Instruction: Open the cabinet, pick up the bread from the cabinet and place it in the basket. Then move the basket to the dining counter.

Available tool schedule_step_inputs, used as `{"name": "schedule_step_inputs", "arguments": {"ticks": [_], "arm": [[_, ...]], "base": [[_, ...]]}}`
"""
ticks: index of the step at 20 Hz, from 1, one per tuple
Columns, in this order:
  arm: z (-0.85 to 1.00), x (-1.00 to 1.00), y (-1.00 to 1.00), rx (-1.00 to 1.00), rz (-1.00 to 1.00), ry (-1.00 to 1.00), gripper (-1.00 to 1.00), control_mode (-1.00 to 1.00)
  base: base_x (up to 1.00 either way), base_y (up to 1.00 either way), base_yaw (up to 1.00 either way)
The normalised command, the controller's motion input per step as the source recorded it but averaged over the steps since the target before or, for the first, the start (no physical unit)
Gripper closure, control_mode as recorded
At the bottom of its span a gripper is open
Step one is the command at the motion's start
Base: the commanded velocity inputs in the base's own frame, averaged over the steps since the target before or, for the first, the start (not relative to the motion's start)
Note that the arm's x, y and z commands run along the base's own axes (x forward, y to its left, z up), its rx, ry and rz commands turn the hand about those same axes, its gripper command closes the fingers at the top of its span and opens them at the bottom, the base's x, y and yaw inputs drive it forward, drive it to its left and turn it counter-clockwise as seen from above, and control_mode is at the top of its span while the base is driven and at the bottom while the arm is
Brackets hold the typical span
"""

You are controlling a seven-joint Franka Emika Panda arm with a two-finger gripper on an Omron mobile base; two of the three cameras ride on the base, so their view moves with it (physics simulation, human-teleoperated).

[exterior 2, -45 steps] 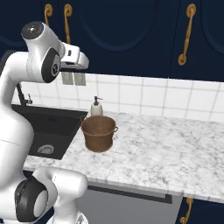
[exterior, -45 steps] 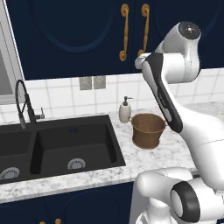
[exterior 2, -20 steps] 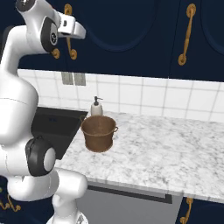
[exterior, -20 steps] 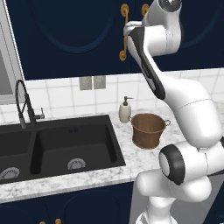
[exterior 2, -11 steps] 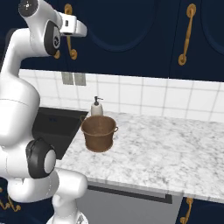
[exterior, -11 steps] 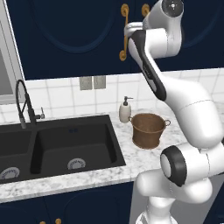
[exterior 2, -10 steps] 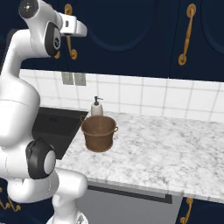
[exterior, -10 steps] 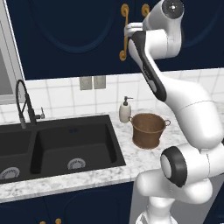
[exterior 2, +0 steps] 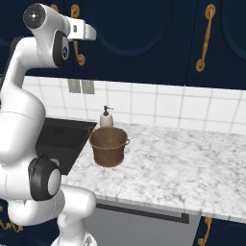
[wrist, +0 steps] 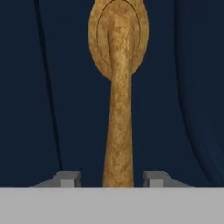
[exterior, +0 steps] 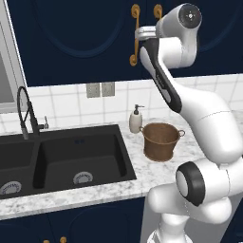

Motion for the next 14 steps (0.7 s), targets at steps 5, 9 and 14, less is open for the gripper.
{"name": "schedule_step_inputs", "arguments": {"ticks": [5,9,14], "arm": [[-0.05,-0.3,-0.12,0.01,0.0,-0.01,1.0,-1.0],[-0.04,-0.99,-0.54,0.03,0.05,-0.03,1.0,-1.0],[-0.08,-1.0,-0.98,0.04,0.13,0.0,1.0,-1.0]], "base": [[0.0,0.0,0.0],[0.0,0.0,0.0],[0.0,0.0,0.0]]}}
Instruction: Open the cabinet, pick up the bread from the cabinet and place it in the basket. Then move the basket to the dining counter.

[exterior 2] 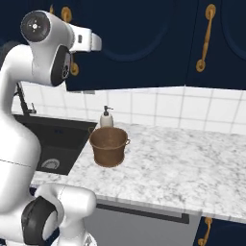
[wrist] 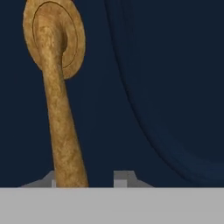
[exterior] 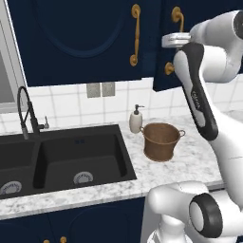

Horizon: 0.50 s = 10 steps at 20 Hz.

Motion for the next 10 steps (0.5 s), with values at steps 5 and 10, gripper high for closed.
{"name": "schedule_step_inputs", "arguments": {"ticks": [5,10], "arm": [[-0.05,-1.0,-1.0,0.04,0.13,0.0,1.0,-1.0],[-0.41,-0.77,-1.0,0.12,0.05,0.03,1.0,-1.0]], "base": [[0.0,0.0,0.0],[0.0,0.0,0.0]]}}
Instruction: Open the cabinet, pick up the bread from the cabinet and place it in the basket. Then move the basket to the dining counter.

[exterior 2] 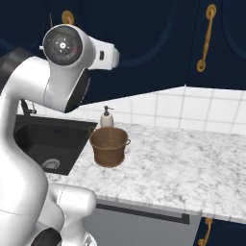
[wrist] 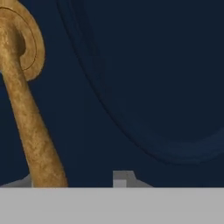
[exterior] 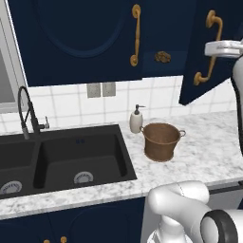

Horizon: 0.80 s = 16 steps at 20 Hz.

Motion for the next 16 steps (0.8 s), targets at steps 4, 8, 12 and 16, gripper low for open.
{"name": "schedule_step_inputs", "arguments": {"ticks": [4,8,12,16], "arm": [[-0.38,-0.76,-1.0,0.15,0.01,-0.02,1.0,-1.0],[-0.07,-0.77,-0.05,0.03,-0.02,0.0,-1.0,-1.0],[0.05,-0.47,0.0,0.0,0.0,0.0,-1.0,-1.0],[0.26,-0.86,0.25,-0.11,-0.1,0.01,-1.0,-1.0]], "base": [[0.0,0.0,0.0],[0.0,0.0,0.0],[0.0,0.0,0.0],[0.0,0.0,0.0]]}}
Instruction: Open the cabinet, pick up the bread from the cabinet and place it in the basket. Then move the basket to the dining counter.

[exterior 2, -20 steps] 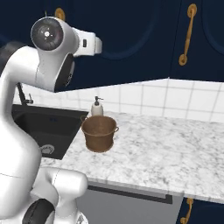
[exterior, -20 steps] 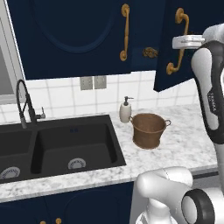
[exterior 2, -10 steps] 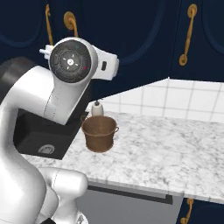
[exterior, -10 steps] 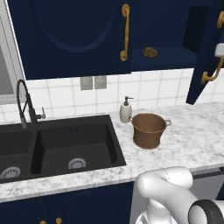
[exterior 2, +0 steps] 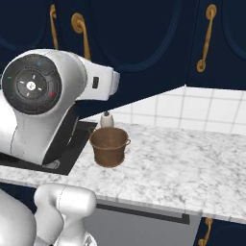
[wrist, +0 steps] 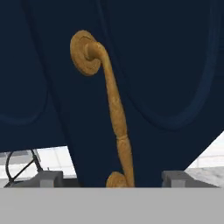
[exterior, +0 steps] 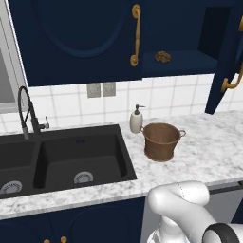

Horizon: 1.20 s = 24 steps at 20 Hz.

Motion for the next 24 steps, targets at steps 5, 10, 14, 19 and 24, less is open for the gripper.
{"name": "schedule_step_inputs", "arguments": {"ticks": [5,10,14,19,24], "arm": [[0.08,-0.3,0.96,-0.5,-0.13,0.19,-1.0,-1.0],[-0.08,0.2,0.96,-0.74,-0.1,0.45,-1.0,-1.0],[-0.24,0.65,0.42,-0.69,-0.08,0.6,-1.0,-1.0],[-0.43,0.7,-0.08,-0.58,-0.01,0.59,-1.0,-1.0],[0.0,0.77,-0.49,-0.3,-0.01,0.25,-1.0,-1.0]], "base": [[0.0,0.0,0.0],[0.0,0.0,0.0],[0.0,0.0,0.0],[0.0,0.0,0.0],[0.0,0.0,0.0]]}}
